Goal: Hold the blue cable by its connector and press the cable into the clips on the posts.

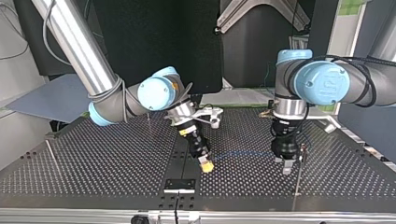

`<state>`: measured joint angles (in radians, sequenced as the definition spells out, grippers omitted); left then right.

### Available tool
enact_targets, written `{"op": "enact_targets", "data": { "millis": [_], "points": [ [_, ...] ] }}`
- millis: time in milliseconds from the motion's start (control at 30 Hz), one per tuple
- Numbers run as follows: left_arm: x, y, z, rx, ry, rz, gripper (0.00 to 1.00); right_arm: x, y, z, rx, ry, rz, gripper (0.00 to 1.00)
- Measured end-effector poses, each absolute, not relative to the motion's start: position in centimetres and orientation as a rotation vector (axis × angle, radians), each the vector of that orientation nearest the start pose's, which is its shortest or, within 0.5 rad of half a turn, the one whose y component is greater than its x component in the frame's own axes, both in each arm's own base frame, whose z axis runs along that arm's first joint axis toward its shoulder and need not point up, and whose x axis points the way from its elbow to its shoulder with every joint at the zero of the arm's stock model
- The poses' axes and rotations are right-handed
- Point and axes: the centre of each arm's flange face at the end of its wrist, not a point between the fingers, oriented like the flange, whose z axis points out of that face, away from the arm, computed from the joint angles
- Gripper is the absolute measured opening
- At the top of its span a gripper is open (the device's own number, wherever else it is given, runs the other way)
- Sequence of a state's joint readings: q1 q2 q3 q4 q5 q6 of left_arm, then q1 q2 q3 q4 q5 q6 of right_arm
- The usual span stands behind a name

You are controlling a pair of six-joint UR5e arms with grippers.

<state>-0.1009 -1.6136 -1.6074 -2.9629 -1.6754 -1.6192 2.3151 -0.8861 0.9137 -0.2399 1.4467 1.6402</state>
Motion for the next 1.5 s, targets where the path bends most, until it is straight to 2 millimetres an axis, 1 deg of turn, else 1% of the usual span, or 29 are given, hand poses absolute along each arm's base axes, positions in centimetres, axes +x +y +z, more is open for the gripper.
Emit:
{"op": "enact_targets", "data": {
  "millis": [33, 67, 100, 133, 167, 200, 233, 267, 733, 833, 933, 1133, 1200, 1500],
  "points": [
    [50.3, -17.4, 46.7, -0.047, 1.469, -0.044, 1.0, 63.4, -47.4, 40.4, 1.595, -0.621, 2.003, 0.0],
    [50.3, -17.4, 46.7, -0.048, 1.464, -0.044, 0.85, 63.5, -47.4, 40.4, 1.595, -0.621, 2.003, 0.0],
    [50.3, -17.4, 46.8, -0.049, 1.461, -0.042, 0.85, 63.4, -47.4, 40.4, 1.595, -0.621, 2.003, 0.0],
    [50.4, -17.4, 46.8, -0.049, 1.457, -0.039, 0.66, 63.4, -47.4, 40.4, 1.595, -0.621, 2.003, 0.0],
    [50.4, -17.4, 46.9, -0.05, 1.453, -0.032, 0.35, 63.4, -47.4, 40.4, 1.595, -0.621, 2.003, 0.0],
    [50.4, -17.4, 46.9, -0.051, 1.45, -0.025, 0.35, 63.4, -47.4, 40.4, 1.595, -0.621, 2.003, 0.0],
    [50.4, -17.3, 47.0, -0.052, 1.448, -0.017, 0.15, 63.4, -47.4, 40.4, 1.595, -0.621, 2.003, 0.0],
    [50.4, -17.3, 47.0, -0.053, 1.444, -0.009, 0.0, 63.4, -47.4, 40.4, 1.595, -0.621, 2.003, 0.0],
    [50.2, -18.2, 47.1, -0.047, 1.425, -0.008, 0.0, 63.5, -47.3, 40.4, 1.596, -0.618, 2.001, 0.0],
    [50.1, -18.3, 46.9, -0.049, 1.429, -0.004, 0.0, 63.4, -47.4, 40.3, 1.597, -0.619, 1.997, 0.0],
    [49.9, -18.5, 46.3, -0.047, 1.436, 0.003, 0.0, 63.2, -47.5, 39.9, 1.603, -0.625, 1.987, 0.0],
    [49.5, -19.0, 44.4, -0.036, 1.444, 0.002, 0.0, 62.7, -47.5, 37.8, 1.633, -0.656, 1.948, 0.0],
    [49.4, -19.3, 43.4, -0.034, 1.45, 0.001, 0.0, 62.4, -47.6, 37.0, 1.64, -0.672, 1.929, 0.0],
    [49.0, -22.0, 37.0, 0.002, 1.518, 0.031, 0.0, 61.2, -47.6, 33.4, 1.645, -0.727, 1.827, 0.0]
  ]
}}
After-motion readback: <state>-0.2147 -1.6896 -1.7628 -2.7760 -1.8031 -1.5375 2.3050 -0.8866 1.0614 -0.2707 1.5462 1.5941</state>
